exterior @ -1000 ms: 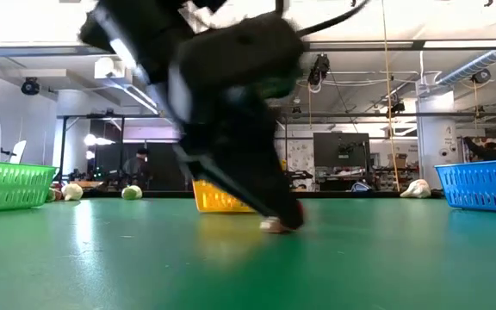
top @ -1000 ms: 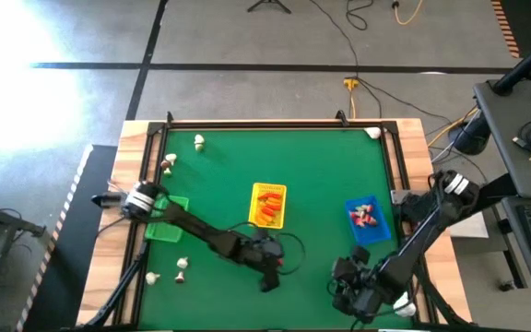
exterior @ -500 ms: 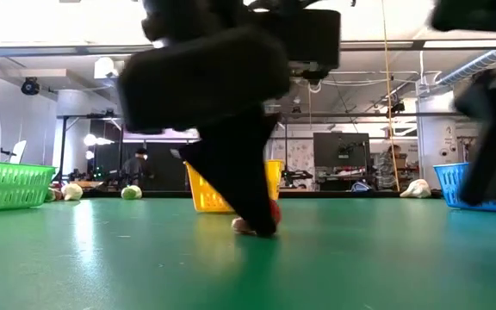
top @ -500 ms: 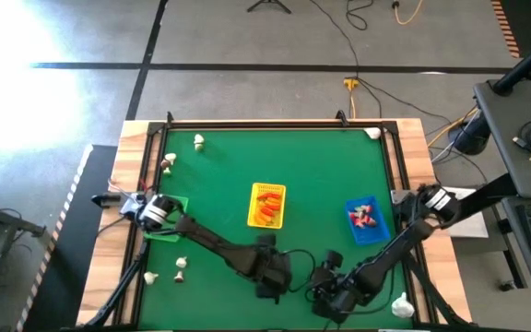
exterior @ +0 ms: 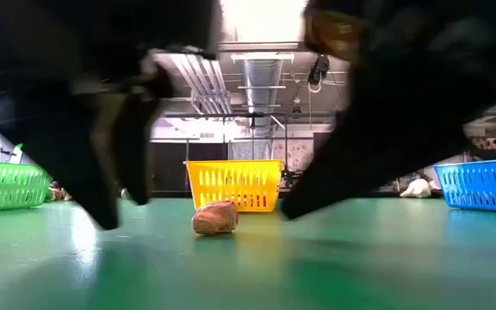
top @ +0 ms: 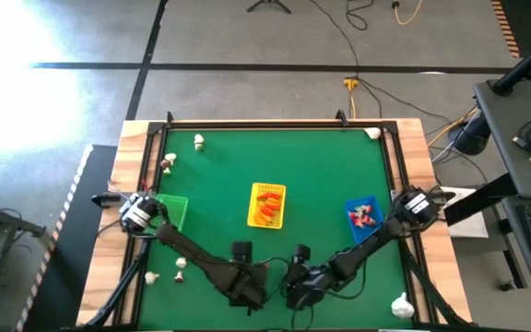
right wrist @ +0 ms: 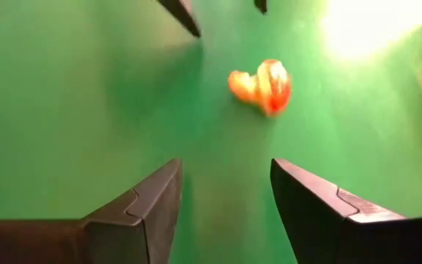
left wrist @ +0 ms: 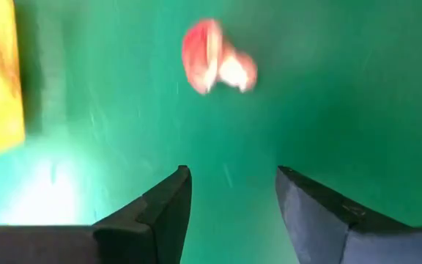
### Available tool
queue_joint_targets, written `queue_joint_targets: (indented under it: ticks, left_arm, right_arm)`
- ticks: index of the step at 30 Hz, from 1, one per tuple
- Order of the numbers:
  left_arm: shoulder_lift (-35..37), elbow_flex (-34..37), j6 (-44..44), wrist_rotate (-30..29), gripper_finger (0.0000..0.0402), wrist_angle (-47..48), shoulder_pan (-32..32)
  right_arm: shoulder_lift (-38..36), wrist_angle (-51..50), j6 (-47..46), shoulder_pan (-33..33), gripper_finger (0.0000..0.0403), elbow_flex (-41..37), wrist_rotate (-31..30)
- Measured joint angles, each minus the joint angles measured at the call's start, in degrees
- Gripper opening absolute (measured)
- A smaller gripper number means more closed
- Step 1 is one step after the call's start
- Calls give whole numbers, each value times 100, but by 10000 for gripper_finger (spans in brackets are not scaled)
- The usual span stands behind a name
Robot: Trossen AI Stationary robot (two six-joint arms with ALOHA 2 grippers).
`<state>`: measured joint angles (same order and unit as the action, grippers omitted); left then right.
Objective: Sort produce into baskets
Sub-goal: Put the red mushroom into the blue bin
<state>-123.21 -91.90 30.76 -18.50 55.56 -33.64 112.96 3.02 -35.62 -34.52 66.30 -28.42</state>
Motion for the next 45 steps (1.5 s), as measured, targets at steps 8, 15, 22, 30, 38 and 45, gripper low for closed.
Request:
queue_joint_targets:
  ticks: [8, 15, 22, 30, 38, 45]
  left_arm:
    - [857, 1424, 1237, 371, 184, -600, -281]
    - [1489, 2468, 1939, 614, 184, -1339, -393]
    - [1684, 2929, 2378, 602, 184, -1831, -473]
    - [1698, 3045, 2132, 484, 184, -2098, -460]
    - [1693, 3065, 1987, 317, 184, -2115, -445]
    - [1702, 3083, 2013, 325, 184, -2119, -334]
  right_arm:
    - [495, 190, 665, 386, 251, 576, -22]
    - [827, -31, 1263, 628, 295, 1227, -2]
    - [999, -139, 656, 741, 277, 1355, 377]
    - [940, -443, 244, 736, 203, 1347, 401]
    - [762, -762, 61, 728, 94, 1333, 333]
    - [-239, -3340, -570, 624, 35, 1871, 304]
